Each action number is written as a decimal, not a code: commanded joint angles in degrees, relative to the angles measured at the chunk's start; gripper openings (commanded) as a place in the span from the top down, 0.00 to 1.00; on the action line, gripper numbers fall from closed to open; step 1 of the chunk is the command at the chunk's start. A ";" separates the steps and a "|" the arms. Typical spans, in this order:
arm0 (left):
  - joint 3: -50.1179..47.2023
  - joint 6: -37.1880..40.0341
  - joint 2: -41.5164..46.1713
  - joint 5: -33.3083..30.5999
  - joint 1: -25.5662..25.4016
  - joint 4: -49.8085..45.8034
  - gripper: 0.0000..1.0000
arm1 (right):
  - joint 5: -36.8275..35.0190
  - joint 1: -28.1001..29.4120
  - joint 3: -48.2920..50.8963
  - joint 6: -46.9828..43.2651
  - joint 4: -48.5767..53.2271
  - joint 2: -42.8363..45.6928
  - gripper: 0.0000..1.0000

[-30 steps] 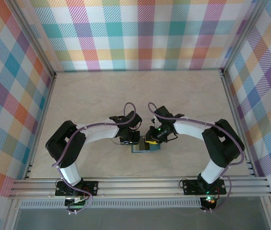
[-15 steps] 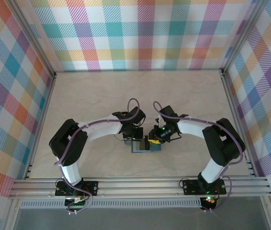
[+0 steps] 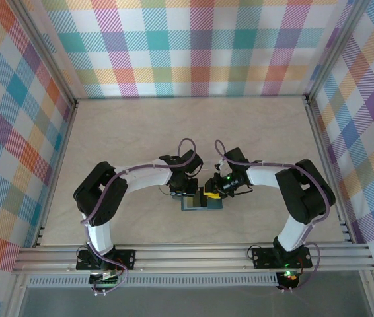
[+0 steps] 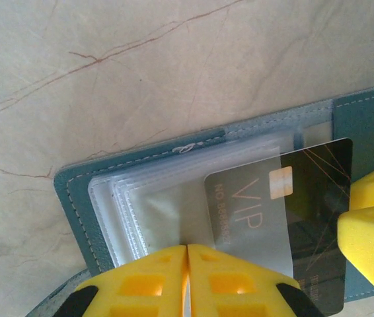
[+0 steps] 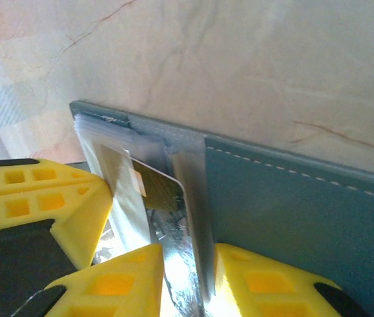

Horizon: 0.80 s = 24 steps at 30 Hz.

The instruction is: Take the credit cards out of the card holder

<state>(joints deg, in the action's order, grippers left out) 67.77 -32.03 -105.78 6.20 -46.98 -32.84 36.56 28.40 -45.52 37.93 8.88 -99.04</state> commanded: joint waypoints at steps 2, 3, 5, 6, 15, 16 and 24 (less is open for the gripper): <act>-1.77 1.10 -4.27 -2.76 -1.31 -4.52 0.90 | 3.82 0.01 1.28 0.22 -4.06 -2.36 0.75; -1.85 1.05 -4.33 -2.57 -1.34 -4.51 0.90 | 4.15 0.07 1.44 0.41 -4.54 -2.44 0.76; -1.85 1.09 -4.44 -2.42 -1.37 -4.39 0.90 | 4.53 0.07 1.56 0.65 -5.10 -2.68 0.77; -1.85 0.98 -4.52 -2.32 -1.40 -4.38 0.90 | 4.81 -0.01 1.63 0.73 -5.32 -2.78 0.77; -2.81 0.14 -3.54 -2.69 -1.36 -3.70 0.90 | 5.95 -0.41 2.97 1.29 -7.42 -1.56 0.86; -2.90 0.16 -3.39 -2.65 -1.41 -3.63 0.90 | 5.52 -0.50 3.05 0.99 -7.08 -1.12 0.87; -4.02 0.22 -1.44 -4.12 -1.41 -4.17 0.90 | -1.36 -1.92 3.24 -2.94 1.14 4.22 0.91</act>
<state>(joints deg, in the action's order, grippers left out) 67.20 -31.90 -105.30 4.82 -47.57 -32.45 38.54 27.31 -43.00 37.60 4.95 -97.21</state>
